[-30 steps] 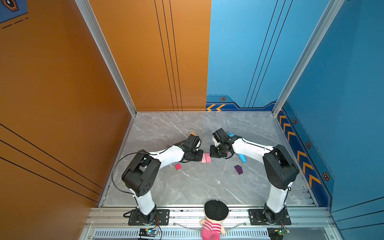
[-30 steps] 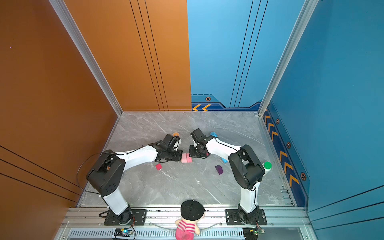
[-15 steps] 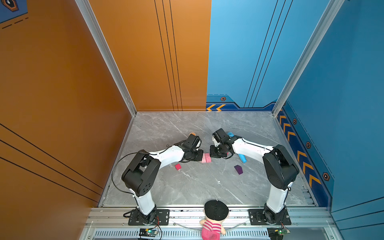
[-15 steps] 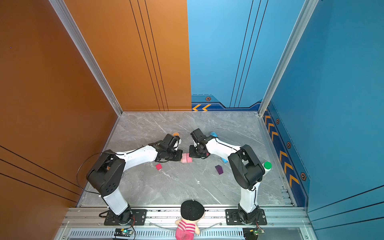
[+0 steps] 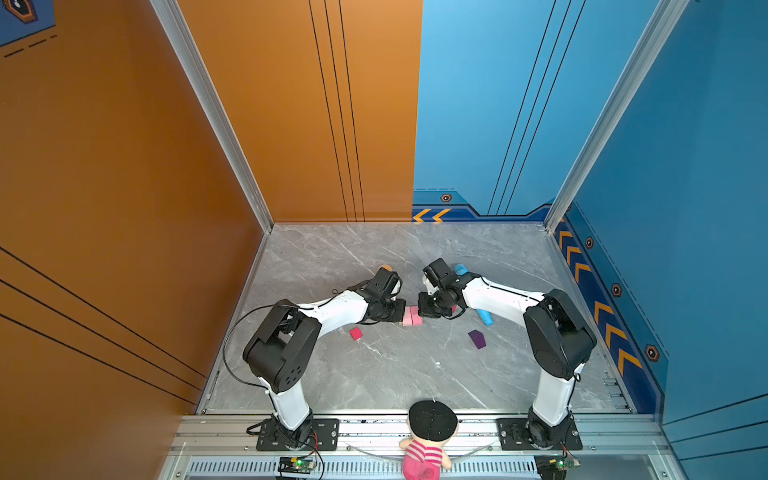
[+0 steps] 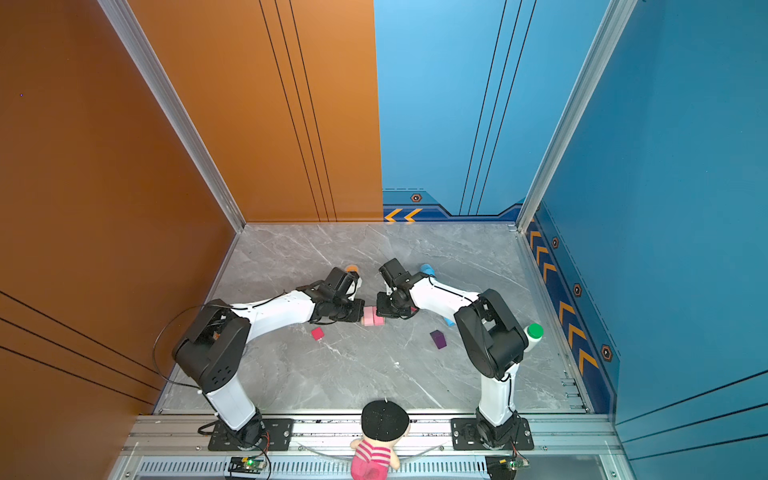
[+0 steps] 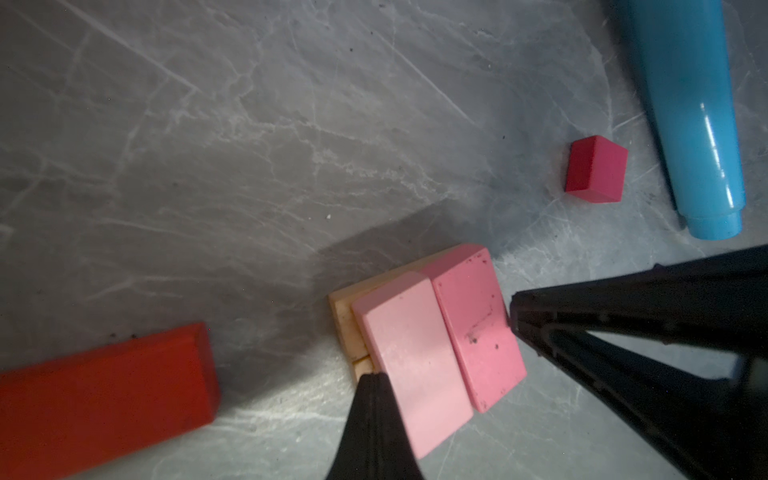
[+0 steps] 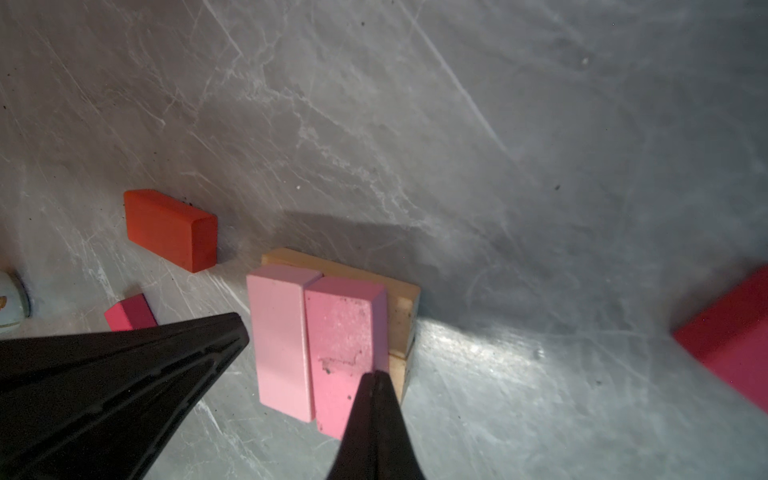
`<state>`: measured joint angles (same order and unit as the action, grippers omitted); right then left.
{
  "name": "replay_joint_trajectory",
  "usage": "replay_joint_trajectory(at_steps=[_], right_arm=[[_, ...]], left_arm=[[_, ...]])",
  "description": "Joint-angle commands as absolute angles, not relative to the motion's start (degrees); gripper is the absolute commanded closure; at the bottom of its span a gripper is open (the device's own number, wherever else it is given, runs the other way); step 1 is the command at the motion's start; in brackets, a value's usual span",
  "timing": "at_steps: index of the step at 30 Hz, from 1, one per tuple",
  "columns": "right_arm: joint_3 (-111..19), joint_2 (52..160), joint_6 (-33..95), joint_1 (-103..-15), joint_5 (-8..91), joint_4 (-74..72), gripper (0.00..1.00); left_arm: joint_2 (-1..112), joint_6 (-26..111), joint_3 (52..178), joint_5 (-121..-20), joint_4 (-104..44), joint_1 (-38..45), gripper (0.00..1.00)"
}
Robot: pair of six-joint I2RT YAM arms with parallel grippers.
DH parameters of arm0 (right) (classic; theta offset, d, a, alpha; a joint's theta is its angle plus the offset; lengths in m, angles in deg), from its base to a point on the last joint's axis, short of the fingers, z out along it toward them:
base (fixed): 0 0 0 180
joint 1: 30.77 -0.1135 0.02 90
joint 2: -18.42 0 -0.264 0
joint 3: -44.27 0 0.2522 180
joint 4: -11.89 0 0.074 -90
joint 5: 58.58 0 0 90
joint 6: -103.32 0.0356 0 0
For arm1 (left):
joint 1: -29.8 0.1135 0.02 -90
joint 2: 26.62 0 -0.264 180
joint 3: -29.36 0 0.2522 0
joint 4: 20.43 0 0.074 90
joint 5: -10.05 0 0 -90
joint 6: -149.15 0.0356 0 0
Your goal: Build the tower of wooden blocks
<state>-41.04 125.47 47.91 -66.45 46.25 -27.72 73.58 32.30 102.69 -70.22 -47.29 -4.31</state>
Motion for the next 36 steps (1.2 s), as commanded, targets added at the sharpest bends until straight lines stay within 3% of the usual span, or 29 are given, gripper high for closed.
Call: replay_joint_trajectory(at_steps=[1,36], right_arm=[[-40.18,126.33,48.91,-66.78,46.23,-27.38,1.00],[-39.42,124.26,49.53,-67.02,44.70,-27.89,1.00]], left_arm=[[74.01,33.08,103.77,-69.35,-48.37,-3.78,1.00],[73.62,33.85,104.94,-69.41,-49.31,-3.59,1.00]])
